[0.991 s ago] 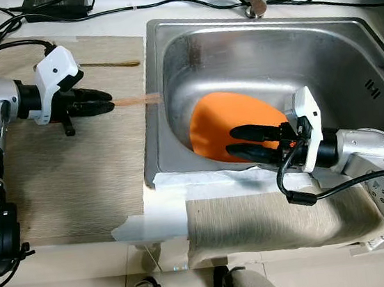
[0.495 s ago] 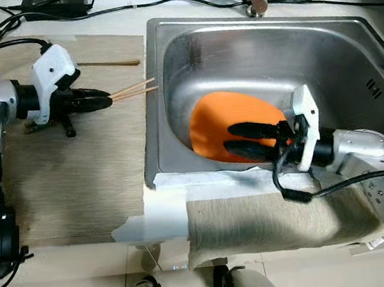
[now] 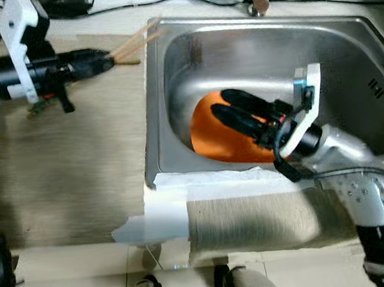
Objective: Kitchen organization
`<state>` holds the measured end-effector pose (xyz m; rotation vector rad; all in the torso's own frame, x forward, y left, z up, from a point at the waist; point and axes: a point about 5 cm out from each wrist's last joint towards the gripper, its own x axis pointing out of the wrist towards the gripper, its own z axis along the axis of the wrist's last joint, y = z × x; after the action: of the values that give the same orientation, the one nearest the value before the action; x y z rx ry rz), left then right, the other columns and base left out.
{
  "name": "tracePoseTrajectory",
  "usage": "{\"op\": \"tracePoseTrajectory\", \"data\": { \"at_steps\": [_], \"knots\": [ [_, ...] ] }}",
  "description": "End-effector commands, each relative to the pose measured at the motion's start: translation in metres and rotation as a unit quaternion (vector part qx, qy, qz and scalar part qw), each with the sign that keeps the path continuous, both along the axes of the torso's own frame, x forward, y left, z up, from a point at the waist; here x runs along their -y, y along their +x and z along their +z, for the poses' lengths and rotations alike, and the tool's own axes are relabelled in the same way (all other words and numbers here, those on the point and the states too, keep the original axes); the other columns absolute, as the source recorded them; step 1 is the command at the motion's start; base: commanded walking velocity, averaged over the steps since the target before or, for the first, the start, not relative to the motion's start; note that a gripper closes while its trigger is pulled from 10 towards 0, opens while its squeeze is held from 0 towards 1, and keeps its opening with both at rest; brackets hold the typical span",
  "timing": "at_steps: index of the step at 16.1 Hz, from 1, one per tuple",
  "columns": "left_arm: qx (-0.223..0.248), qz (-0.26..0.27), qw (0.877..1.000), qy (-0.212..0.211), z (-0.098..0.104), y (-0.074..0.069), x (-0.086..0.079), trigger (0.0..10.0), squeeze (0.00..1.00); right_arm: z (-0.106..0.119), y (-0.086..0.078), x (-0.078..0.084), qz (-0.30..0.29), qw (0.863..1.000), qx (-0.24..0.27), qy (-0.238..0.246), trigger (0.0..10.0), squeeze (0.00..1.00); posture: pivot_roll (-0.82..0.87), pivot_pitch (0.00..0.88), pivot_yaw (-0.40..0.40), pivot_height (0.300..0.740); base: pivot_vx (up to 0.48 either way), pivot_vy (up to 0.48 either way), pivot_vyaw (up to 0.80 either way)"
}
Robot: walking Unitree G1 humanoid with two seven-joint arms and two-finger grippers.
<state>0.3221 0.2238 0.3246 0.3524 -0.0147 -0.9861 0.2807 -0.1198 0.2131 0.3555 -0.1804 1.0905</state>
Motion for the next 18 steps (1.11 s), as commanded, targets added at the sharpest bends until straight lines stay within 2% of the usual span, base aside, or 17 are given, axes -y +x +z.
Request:
{"op": "tracePoseTrajectory", "data": {
  "at_steps": [1,2,4,6,10,12,13,15,16,18],
  "knots": [
    [-0.001,0.006,1.0,-0.015,0.0,-0.007,0.007,0.0,0.0,0.004,-0.006,-0.001,0.014,1.0,0.005,0.015,10.0,1.0,-0.1,0.206,-0.082,0.74,0.0,0.0,0.0],
    [-0.007,-0.01,0.999,-0.042,-0.007,-0.018,0.02,0.0,0.0,0.005,-0.008,-0.002,0.022,0.999,-0.002,0.037,10.0,1.0,-0.1,0.215,-0.089,0.74,0.0,0.0,0.0],
    [-0.016,-0.022,0.998,-0.048,-0.01,-0.024,0.026,0.0,0.0,0.008,-0.009,-0.002,0.027,0.998,-0.005,0.054,10.0,1.0,-0.1,0.217,-0.087,0.74,0.0,0.0,0.0],
    [-0.063,-0.044,0.994,-0.078,-0.021,-0.036,0.038,0.0,0.0,0.015,-0.008,-0.003,0.032,0.995,-0.007,0.089,10.0,1.0,-0.1,0.222,-0.083,0.74,0.0,0.0,0.0],
    [-0.102,-0.07,0.986,-0.109,-0.038,-0.057,0.054,0.0,0.0,0.016,-0.01,-0.007,0.051,0.993,-0.021,0.105,10.0,1.0,-0.1,0.226,-0.085,0.74,0.0,0.0,0.0],
    [-0.103,-0.081,0.985,-0.114,-0.039,-0.062,0.057,0.0,0.0,0.017,-0.01,-0.01,0.058,0.992,-0.023,0.106,10.0,0.29,-0.1,0.228,-0.088,0.74,0.0,0.0,0.0],
    [-0.105,-0.091,0.983,-0.118,-0.038,-0.066,0.059,0.0,0.0,0.017,-0.011,-0.011,0.066,0.992,-0.028,0.102,10.0,0.0,-0.1,0.23,-0.091,0.74,0.0,0.0,0.0],
    [-0.116,-0.1,0.981,-0.119,-0.041,-0.072,0.06,0.0,0.0,0.018,-0.012,-0.014,0.085,0.991,-0.035,0.1,10.0,0.0,-0.1,0.229,-0.097,0.74,0.0,0.0,0.0],
    [-0.121,-0.105,0.98,-0.12,-0.042,-0.075,0.061,0.0,0.0,0.018,-0.014,-0.015,0.095,0.99,-0.036,0.099,7.8,0.0,-0.1,0.227,-0.101,0.74,0.0,0.0,0.0],
    [-0.127,-0.119,0.977,-0.125,-0.043,-0.079,0.064,0.0,0.0,0.018,-0.016,-0.016,0.108,0.989,-0.038,0.098,0.0,0.0,-0.1,0.227,-0.103,0.74,0.0,0.0,0.0]
  ]
}}
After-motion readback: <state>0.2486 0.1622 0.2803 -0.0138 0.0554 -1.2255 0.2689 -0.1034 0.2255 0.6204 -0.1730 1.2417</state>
